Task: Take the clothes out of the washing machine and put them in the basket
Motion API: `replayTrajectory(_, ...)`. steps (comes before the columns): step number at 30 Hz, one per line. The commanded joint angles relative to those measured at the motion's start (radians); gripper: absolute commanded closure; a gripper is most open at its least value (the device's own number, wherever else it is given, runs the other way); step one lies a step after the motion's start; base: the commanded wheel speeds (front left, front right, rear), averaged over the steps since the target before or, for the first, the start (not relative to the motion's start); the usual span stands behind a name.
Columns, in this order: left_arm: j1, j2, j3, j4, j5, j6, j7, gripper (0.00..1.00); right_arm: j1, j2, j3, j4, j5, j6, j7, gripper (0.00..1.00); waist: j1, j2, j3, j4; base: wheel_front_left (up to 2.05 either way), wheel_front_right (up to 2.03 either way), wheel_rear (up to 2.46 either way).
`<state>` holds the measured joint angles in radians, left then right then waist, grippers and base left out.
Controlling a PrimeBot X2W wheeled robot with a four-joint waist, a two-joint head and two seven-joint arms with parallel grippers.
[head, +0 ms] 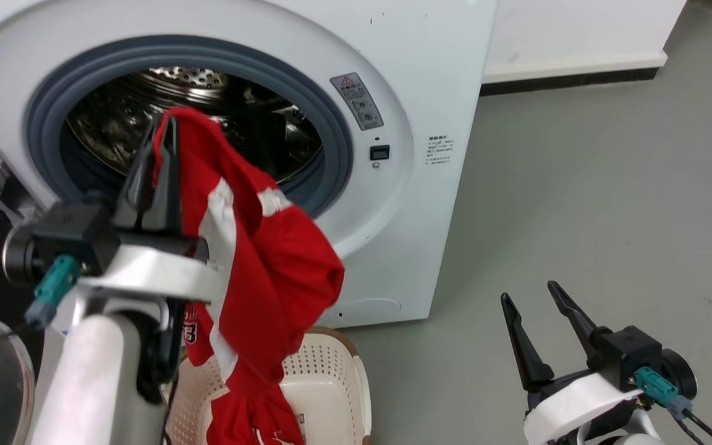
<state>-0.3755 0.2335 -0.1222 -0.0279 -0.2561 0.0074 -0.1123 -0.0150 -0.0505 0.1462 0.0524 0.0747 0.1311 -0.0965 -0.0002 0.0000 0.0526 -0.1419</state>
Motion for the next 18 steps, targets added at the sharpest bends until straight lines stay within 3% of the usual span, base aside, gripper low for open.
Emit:
replayTrajectory(1,0.040,-0.010,0.001,-0.021,-0.005,0.011,0.007,1.00,0.002,0.001,-0.001,-0.002,0.004,-0.001,-0.004,0.00,0.0002,0.0000,0.014,-0.004,0.00,0.00,0.00)
replayTrajectory(6,0.190,-0.044,-0.005,-0.037,-0.025,0.051,0.012,1.00,-0.022,0.001,0.006,0.005,0.014,-0.001,-0.017,0.00,0.0002,0.0000,0.057,-0.017,0.00,0.00,0.00)
replayTrajectory(10,0.274,-0.077,-0.011,0.070,-0.059,0.057,-0.010,1.00,-0.043,0.001,0.006,0.014,0.022,-0.001,-0.028,0.00,0.0002,0.0000,0.100,-0.017,0.00,0.00,0.00)
replayTrajectory(18,0.184,-0.119,-0.002,0.547,-0.151,-0.032,-0.099,1.00,-0.109,0.001,0.015,0.017,0.010,-0.001,-0.038,0.00,0.0002,0.0000,0.205,0.004,0.00,0.00,0.00)
